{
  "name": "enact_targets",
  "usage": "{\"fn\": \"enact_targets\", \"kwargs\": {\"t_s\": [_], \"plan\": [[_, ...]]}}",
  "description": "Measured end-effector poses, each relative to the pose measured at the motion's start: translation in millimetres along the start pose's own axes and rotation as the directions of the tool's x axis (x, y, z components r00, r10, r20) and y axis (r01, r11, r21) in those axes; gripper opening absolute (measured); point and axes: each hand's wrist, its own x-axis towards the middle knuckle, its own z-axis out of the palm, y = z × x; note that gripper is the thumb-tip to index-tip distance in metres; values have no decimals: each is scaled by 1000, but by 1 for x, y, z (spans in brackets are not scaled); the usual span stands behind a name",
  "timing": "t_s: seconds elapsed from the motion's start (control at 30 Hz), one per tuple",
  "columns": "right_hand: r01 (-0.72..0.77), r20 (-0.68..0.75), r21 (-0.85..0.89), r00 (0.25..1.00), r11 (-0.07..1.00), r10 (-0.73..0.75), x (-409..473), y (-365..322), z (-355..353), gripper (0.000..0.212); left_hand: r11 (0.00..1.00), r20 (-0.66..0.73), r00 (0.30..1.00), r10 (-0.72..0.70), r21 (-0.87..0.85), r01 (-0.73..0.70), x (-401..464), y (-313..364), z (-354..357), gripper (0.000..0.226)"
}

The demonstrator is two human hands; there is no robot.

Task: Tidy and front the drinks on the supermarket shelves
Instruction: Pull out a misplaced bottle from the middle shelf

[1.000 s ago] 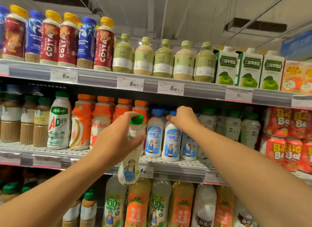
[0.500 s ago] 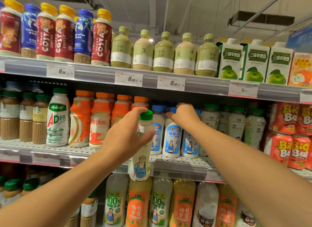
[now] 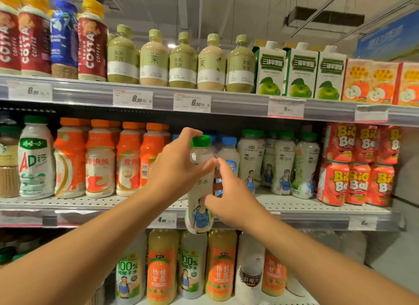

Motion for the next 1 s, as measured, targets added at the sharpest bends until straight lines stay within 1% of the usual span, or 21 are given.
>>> {"fn": "enact_targets", "kwargs": {"t_s": [0.07, 0.13, 0.17, 0.23, 0.3, 0.33, 0.4, 0.43, 0.47, 0.5, 0.53, 0.57, 0.6, 0.63, 0.67, 0.77, 0.87, 1.0], "plan": [[-35, -15, -24, 999, 999, 34, -6, 10, -6, 96, 1000, 10, 1000, -1, -15, 1, 3, 13, 13, 63], [-72, -83, -72, 994, 995, 66, -11, 20, -13, 106, 1000, 15, 1000, 10, -26, -10, 4, 28, 26, 64], [-90, -133, -94, 988, 991, 77, -14, 25, -16, 107, 999, 9, 1000, 14, -35, -14, 5, 35, 33, 64], [-99, -234, -116, 970, 988, 70, -17, 34, -25, 106, 999, -11, 1000, 15, -40, -15, 5, 48, 47, 63], [-84, -310, -119, 950, 989, 44, -19, 43, -35, 100, 999, -10, 1000, 13, -47, -13, 7, 59, 59, 63], [-80, -332, -111, 943, 991, 39, -20, 46, -40, 97, 999, 2, 1000, 14, -49, -14, 8, 66, 63, 64], [-80, -353, -80, 934, 994, 47, -21, 54, -54, 97, 999, 48, 998, 35, -27, -34, 13, 77, 69, 70], [-79, -364, -68, 930, 995, 49, -21, 58, -62, 98, 998, 71, 995, 64, -5, -64, 17, 81, 70, 75], [-74, -379, -57, 924, 996, 47, -21, 62, -71, 99, 991, 82, 989, 126, 38, -130, 21, 84, 68, 78], [-71, -393, -43, 918, 997, 49, -20, 67, -81, 98, 966, 74, 972, 224, 112, -232, 27, 86, 65, 76], [-69, -407, -26, 912, 997, 52, -19, 73, -91, 98, 914, 54, 939, 340, 215, -343, 33, 85, 61, 72], [-70, -417, -11, 907, 997, 59, -16, 80, -101, 96, 839, 40, 896, 443, 333, -430, 40, 82, 57, 67], [-77, -421, -1, 905, 997, 69, -13, 88, -109, 94, 765, 48, 866, 498, 447, -465, 48, 77, 53, 65], [-91, -422, 6, 902, 996, 85, -9, 96, -116, 91, 706, 74, 862, 502, 541, -457, 56, 71, 49, 67], [-107, -427, 11, 899, 994, 101, -5, 104, -122, 88, 668, 100, 878, 467, 611, -425, 64, 64, 47, 72], [-141, -452, 20, 882, 990, 135, 9, 128, -130, 81, 609, 159, 942, 296, 728, -314, 80, 43, 45, 85], [-181, -456, 51, 871, 982, 184, 27, 142, -132, 76, 594, 195, 959, 204, 755, -279, 85, 31, 45, 96], [-260, -458, -32, 862, 965, 217, 50, 149, -126, 57, 572, 187, 958, 217, 771, -280, 84, 26, 51, 102]]}}
